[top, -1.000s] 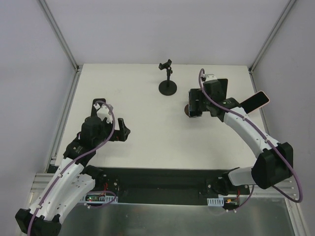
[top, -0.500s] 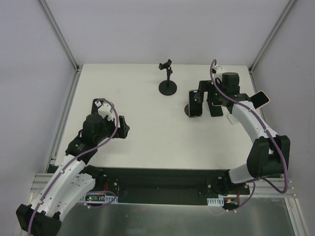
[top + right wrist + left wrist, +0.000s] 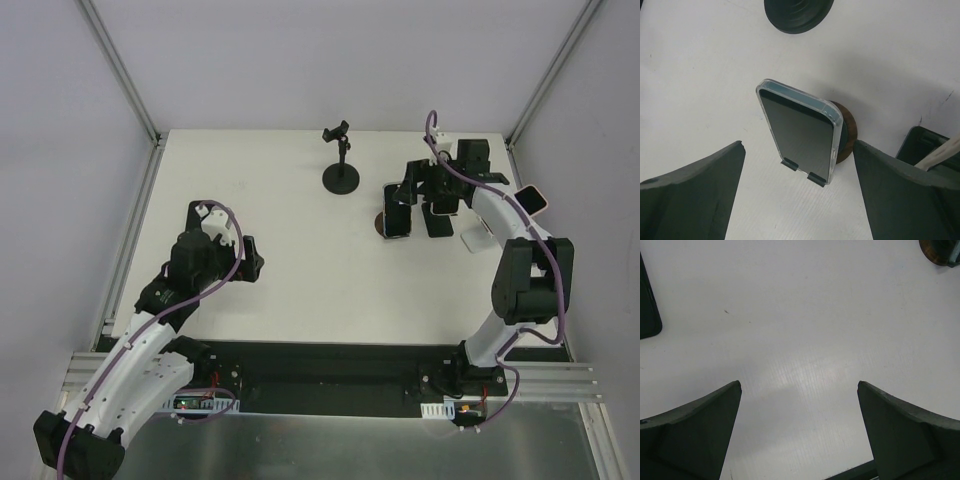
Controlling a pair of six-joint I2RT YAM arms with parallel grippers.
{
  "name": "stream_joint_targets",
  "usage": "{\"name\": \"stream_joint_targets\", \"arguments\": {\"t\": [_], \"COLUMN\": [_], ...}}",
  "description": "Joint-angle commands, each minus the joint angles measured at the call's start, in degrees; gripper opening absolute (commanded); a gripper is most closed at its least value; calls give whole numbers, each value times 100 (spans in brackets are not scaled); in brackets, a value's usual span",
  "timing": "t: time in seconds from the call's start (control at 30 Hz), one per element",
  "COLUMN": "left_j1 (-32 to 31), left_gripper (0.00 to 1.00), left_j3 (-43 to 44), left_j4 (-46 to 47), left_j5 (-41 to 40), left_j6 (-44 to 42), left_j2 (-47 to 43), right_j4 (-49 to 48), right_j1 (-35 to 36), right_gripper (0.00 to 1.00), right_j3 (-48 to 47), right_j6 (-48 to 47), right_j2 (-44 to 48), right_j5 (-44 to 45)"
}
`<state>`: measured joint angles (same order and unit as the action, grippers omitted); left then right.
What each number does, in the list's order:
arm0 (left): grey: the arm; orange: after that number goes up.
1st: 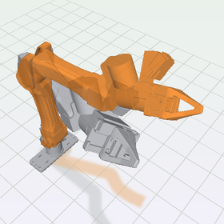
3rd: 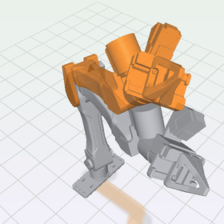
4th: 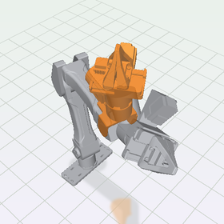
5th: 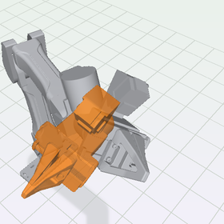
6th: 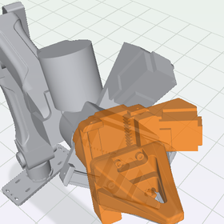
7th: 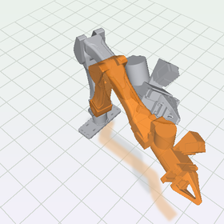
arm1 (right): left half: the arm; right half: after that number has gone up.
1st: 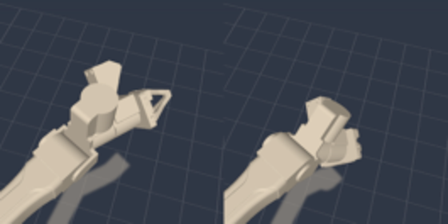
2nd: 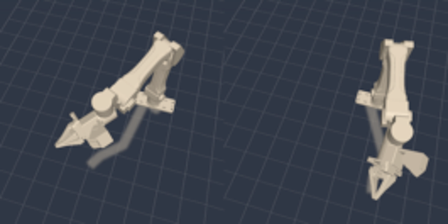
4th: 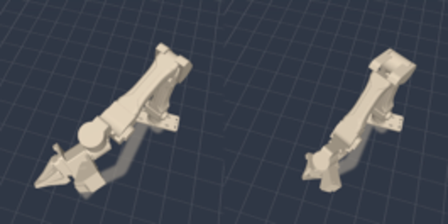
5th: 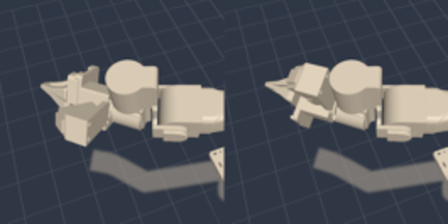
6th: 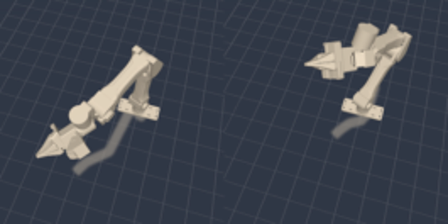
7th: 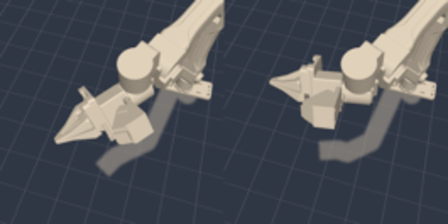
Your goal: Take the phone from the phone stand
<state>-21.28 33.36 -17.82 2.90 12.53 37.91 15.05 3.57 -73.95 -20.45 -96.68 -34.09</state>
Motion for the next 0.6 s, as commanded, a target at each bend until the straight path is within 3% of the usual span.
{"name": "stream_joint_targets", "arguments": {"t": [0.0,0.4,0.57], "left_j1": [45,53,45], "left_gripper": [99,99,99], "left_j3": [56,82,82], "left_j4": [183,183,192], "left_j5": [115,211,211], "left_j6": [-111,-93,-111], "left_j2": [32,111,111], "right_j4": [130,323,323], "right_j1": [3,275,354], "right_gripper": [91,83,76], "right_j3": [-444,-612,-533], "right_j6": [-320,-487,-469], "right_j2": [-149,-597,-685], "right_j5": [-432,-292,-318]}}
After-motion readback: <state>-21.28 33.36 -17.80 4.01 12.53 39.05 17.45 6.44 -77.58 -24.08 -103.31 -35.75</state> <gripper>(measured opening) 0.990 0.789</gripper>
